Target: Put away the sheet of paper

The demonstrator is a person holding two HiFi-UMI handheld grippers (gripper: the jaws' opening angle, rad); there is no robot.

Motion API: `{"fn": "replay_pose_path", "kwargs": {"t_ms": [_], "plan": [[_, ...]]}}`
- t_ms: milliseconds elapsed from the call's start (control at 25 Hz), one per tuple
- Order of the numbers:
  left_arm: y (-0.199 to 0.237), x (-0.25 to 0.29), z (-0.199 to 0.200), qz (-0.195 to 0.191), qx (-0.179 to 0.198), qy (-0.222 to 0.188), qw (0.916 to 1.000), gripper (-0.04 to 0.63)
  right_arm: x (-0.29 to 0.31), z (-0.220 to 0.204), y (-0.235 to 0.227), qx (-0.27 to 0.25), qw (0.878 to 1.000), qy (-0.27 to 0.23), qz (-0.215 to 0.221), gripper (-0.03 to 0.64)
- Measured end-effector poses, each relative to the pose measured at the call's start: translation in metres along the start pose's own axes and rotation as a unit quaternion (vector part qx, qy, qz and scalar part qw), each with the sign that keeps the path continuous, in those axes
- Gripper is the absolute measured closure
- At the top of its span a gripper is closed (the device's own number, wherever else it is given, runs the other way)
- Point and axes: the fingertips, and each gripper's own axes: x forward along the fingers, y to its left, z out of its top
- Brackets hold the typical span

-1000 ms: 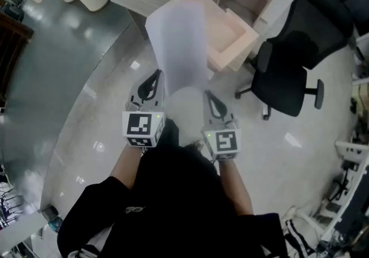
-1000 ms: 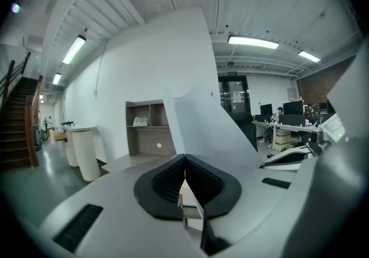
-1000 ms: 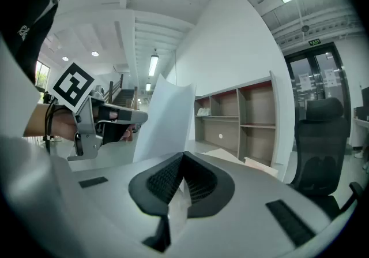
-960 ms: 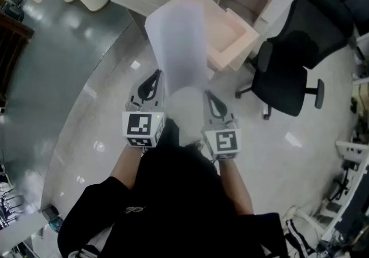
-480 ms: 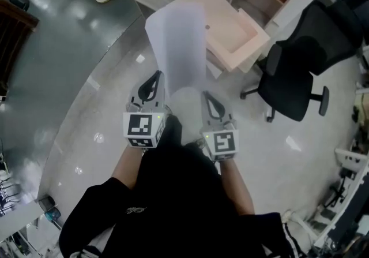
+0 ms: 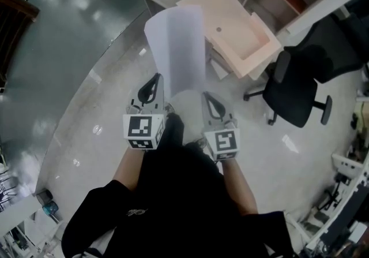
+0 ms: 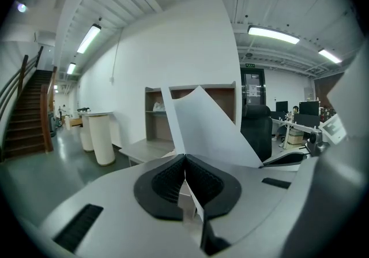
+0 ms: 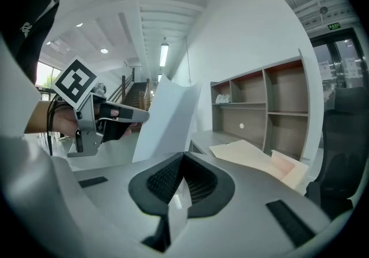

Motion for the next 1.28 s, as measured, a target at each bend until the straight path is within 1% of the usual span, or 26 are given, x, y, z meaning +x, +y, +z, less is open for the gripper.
{"fn": "replay_pose_path", "kwargs": {"t_ms": [440,560,680,800,960,1080,1280], "plan": [[0.071,0.051,-0.024,-0.003,-0.056,0.020,0.9982,0.549,0.083,-0.003,0.013,-0.019,0.998,0.056,0.029,0.600],[0.093,0.069,-0.029,-0.005,-0.065,0.021,0.9977,0.549,0.109,-0.004,0.014,-0.029,0.996,0.074,0.032,0.600],[0.117,0.082,-0.030,-0.011,-0.069,0.026,0.9972,0.549,0.133,-0.001,0.019,-0.030,0.996,0.083,0.034,0.600],[0.136,0.090,-0.029,-0.025,-0.064,0.030,0.9972,0.549,0.154,0.006,0.030,-0.038,0.995,0.085,0.036,0.600],[0.157,0.096,-0.023,-0.031,-0.060,0.033,0.9972,0.549,0.172,0.017,0.037,-0.034,0.995,0.085,0.026,0.600],[0.165,0.102,-0.020,-0.036,-0.057,0.033,0.9972,0.549,0.178,0.019,0.037,-0.032,0.996,0.085,0.019,0.600],[0.165,0.109,-0.021,-0.043,-0.063,0.033,0.9965,0.549,0.182,0.018,0.034,-0.030,0.995,0.089,0.016,0.600]]}}
